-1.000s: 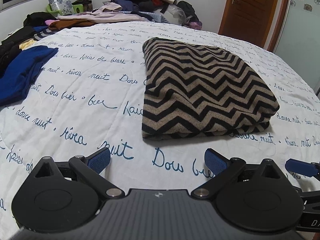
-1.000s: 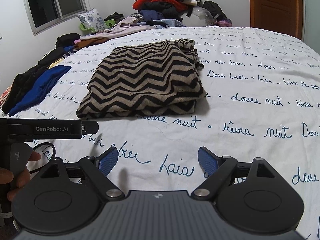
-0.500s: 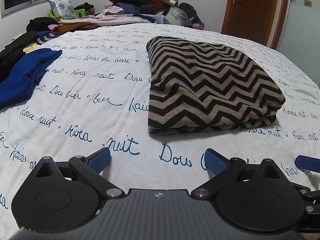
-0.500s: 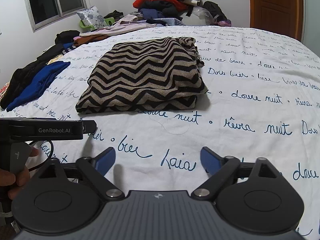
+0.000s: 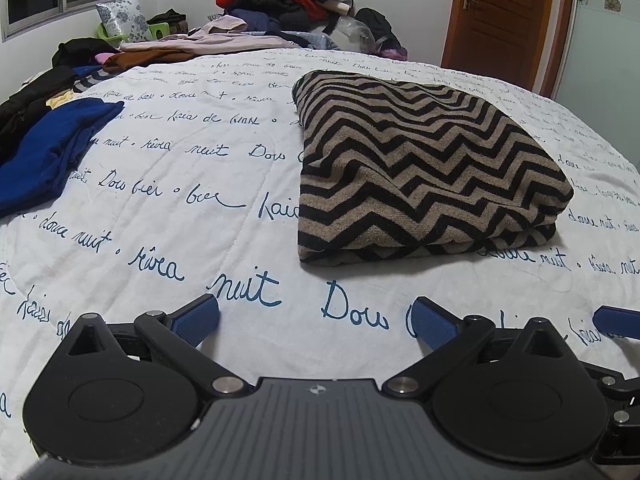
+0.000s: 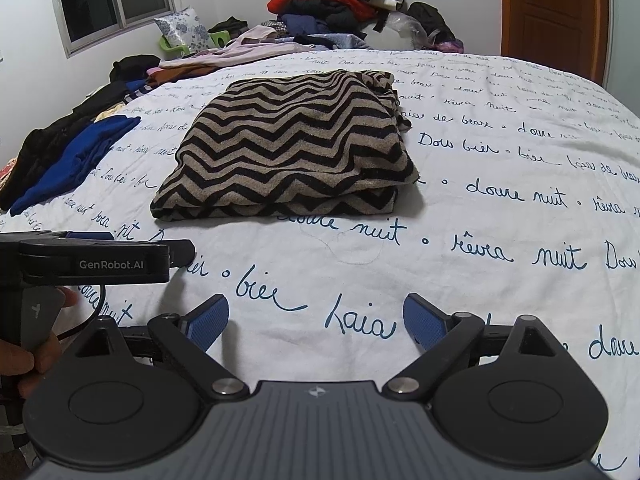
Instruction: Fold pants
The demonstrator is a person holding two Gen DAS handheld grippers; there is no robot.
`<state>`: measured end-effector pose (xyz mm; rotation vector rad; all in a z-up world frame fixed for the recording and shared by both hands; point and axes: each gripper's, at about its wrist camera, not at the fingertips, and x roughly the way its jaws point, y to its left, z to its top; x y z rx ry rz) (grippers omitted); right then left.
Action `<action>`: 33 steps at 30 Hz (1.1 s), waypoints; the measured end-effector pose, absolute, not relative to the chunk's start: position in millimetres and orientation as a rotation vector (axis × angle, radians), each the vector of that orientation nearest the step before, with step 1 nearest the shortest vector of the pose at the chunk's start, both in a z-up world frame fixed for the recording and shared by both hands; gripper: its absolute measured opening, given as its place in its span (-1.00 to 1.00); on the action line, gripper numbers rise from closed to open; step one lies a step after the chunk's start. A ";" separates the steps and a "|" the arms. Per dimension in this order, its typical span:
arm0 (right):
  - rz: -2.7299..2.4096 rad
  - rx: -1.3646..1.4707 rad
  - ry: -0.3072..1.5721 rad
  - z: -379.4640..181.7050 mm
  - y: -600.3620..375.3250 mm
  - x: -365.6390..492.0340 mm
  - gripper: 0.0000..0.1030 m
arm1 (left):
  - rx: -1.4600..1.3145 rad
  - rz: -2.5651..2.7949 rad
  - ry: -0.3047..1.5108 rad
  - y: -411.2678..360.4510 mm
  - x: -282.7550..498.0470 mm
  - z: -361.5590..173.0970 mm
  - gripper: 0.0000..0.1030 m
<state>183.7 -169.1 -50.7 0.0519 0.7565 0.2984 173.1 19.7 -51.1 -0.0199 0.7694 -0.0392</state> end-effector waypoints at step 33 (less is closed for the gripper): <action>0.308 0.028 0.749 -55.5 -166.1 183.7 0.88 | 0.004 -0.026 0.753 14.3 170.8 -59.0 1.00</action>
